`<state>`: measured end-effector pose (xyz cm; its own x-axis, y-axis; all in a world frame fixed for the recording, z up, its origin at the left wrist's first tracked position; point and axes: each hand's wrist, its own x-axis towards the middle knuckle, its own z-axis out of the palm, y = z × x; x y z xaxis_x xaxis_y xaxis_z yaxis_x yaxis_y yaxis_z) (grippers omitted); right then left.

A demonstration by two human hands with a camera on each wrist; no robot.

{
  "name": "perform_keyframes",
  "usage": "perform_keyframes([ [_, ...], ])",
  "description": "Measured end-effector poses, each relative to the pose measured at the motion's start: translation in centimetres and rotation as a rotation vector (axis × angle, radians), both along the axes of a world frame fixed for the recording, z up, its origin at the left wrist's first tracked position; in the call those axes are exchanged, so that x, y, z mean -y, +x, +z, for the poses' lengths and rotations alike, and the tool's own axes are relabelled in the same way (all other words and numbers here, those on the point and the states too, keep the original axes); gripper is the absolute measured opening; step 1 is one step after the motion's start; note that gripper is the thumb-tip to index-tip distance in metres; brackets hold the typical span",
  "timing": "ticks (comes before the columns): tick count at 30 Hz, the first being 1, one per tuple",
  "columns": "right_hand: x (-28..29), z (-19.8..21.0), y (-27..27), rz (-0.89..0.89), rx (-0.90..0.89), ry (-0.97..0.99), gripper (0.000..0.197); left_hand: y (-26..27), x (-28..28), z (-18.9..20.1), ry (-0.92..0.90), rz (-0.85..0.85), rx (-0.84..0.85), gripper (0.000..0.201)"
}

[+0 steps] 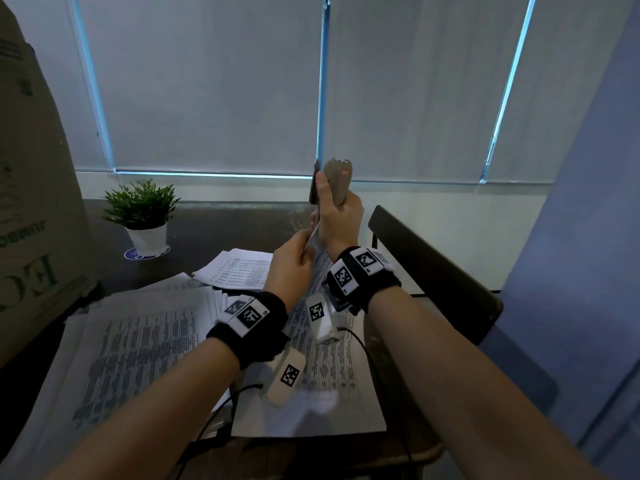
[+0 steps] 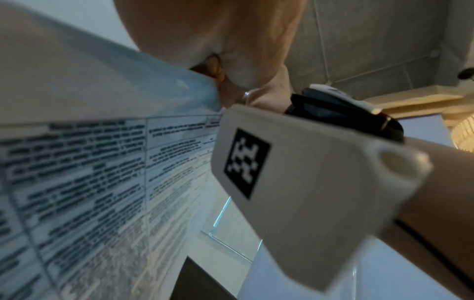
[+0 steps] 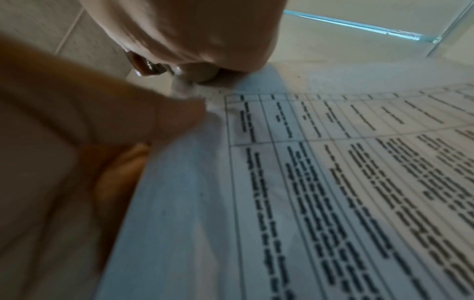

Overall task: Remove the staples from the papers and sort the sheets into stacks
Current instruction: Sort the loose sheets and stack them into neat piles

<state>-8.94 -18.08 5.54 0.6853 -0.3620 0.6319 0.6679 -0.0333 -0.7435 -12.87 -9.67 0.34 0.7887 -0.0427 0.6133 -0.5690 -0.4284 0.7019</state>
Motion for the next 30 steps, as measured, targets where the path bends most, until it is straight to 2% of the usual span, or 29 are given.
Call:
perform_keyframes([
  [2, 0.1, -0.3, 0.3, 0.006, -0.039, 0.0, 0.034, -0.1, 0.0, -0.4, -0.014, -0.073, -0.072, 0.038],
  [3, 0.3, -0.5, 0.5, 0.024, -0.086, -0.011, 0.034, 0.0, -0.1, -0.8, 0.01, -0.117, -0.134, 0.048],
  [5, 0.9, -0.9, 0.9, 0.053, -0.162, -0.016, 0.034, 0.3, -0.6, -2.0, 0.177, -0.153, -0.252, 0.066],
  [6, 1.4, -1.2, 1.2, 0.037, -0.191, -0.018, 0.033, 0.6, -1.1, -2.8, 0.261, -0.132, -0.299, 0.066],
  [8, 2.7, -1.9, 1.6, -0.074, -0.266, -0.059, 0.034, 1.3, -2.6, -4.7, 0.273, -0.024, -0.374, 0.047],
  [10, 4.7, -3.0, 1.8, -0.19, -0.414, -0.164, 0.038, 2.0, -4.7, -6.5, 0.131, 0.105, -0.471, 0.031],
  [12, 6.8, -5.5, 2.4, -0.215, -0.693, -0.432, 0.044, 2.5, -6.5, -7.8, 0.016, 0.182, -0.538, 0.031],
  [14, 8.1, -8.4, 2.1, -0.2, -0.94, -0.854, 0.041, 3.2, -7.7, -8.3, -0.054, 0.21, -0.562, 0.032],
  [16, 9.0, -11.3, 2.0, -0.178, -1.058, -1.184, 0.042, 3.7, -8.4, -8.3, -0.128, 0.211, -0.557, 0.031],
  [19, 9.6, -13.6, 1.7, -0.123, -1.132, -1.359, 0.043, 3.6, -8.7, -7.3, -0.239, 0.175, -0.487, 0.028],
  [21, 9.8, -13.9, 2.3, -0.089, -1.127, -1.315, 0.044, 3.2, -8.7, -5.8, -0.269, 0.162, -0.432, 0.033],
  [22, 9.3, -13.1, 2.5, -0.104, -1.095, -1.15, 0.045, 2.9, -8.9, -4.9, -0.27, 0.171, -0.412, 0.035],
  [24, 8.2, -11.2, 3.0, -0.116, -1.01, -0.809, 0.064, 2.8, -10.1, -3.1, -0.263, 0.212, -0.363, 0.037],
  [25, 7.3, -9.9, 3.0, -0.038, -0.968, -0.634, 0.075, 2.8, -11.1, -2.3, -0.259, 0.228, -0.339, 0.037],
  [27, 4.5, -6.7, 1.9, 0.318, -0.912, -0.365, 0.077, 2.6, -13.5, -0.7, -0.256, 0.225, -0.337, 0.034],
  [29, 1.4, -5.6, 0.7, 0.62, -0.864, -0.386, 0.059, 2.6, -16.2, 0.7, -0.264, 0.246, -0.344, 0.031],
  [30, -0.3, -5.6, 0.5, 0.662, -0.835, -0.42, 0.049, 2.4, -17.4, 1.5, -0.272, 0.259, -0.345, 0.032],
])
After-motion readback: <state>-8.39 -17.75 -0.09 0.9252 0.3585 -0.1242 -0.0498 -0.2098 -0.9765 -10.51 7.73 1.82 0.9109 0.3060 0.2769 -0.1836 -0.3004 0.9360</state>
